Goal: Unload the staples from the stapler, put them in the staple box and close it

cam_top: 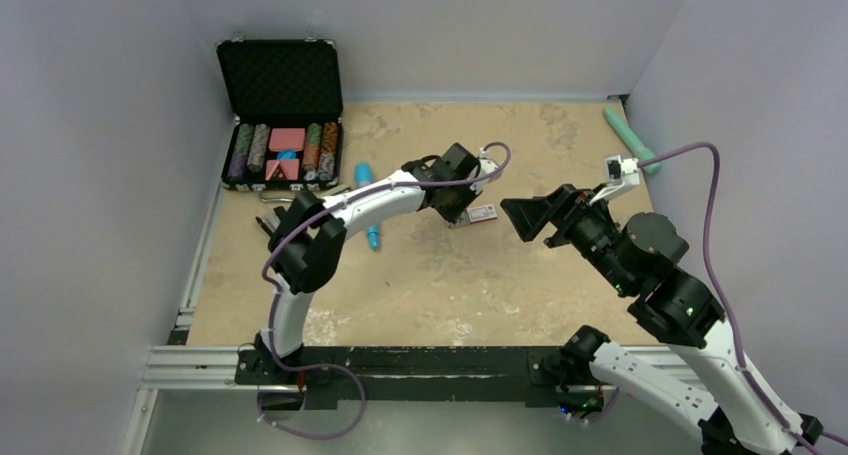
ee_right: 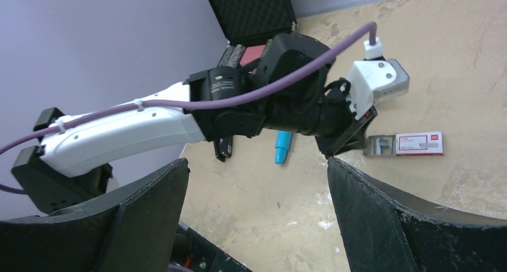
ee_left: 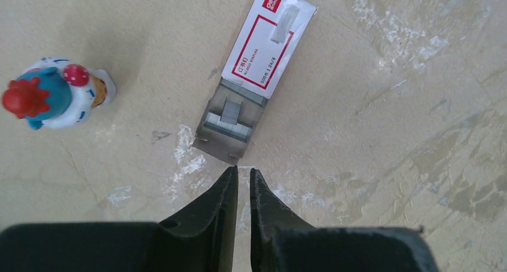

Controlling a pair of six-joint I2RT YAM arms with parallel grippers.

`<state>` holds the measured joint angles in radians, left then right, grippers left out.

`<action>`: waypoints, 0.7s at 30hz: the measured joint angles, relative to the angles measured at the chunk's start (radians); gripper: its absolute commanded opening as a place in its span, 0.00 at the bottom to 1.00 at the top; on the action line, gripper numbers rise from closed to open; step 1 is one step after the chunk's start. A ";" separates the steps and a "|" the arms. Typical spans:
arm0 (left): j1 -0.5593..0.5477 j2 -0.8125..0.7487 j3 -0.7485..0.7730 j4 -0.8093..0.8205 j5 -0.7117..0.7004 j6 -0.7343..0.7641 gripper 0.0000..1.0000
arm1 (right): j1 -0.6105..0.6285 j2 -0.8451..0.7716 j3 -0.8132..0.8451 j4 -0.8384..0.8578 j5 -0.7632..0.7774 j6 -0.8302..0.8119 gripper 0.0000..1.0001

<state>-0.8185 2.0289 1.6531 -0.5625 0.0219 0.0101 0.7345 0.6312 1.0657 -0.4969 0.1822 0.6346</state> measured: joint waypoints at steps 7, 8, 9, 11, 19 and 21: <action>0.000 0.114 0.035 -0.006 -0.001 -0.003 0.13 | 0.000 -0.026 0.000 -0.003 0.001 0.006 0.90; 0.000 0.122 0.039 -0.007 -0.001 -0.003 0.13 | 0.000 -0.027 0.000 -0.003 0.002 0.006 0.90; 0.000 0.130 0.043 -0.008 -0.001 -0.003 0.13 | 0.000 -0.028 0.000 -0.004 0.002 0.006 0.90; 0.000 0.141 0.049 -0.008 -0.001 -0.003 0.13 | 0.000 -0.029 0.000 -0.006 0.002 0.006 0.90; 0.000 0.167 0.092 -0.010 -0.004 0.001 0.13 | 0.000 -0.031 0.000 -0.014 0.008 0.006 0.90; 0.000 0.167 0.094 -0.010 -0.008 0.002 0.13 | 0.000 -0.031 0.000 -0.014 0.008 0.006 0.90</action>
<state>-0.8185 2.1956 1.7473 -0.5724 0.0135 0.0120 0.7345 0.5999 1.0657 -0.5110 0.1905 0.6403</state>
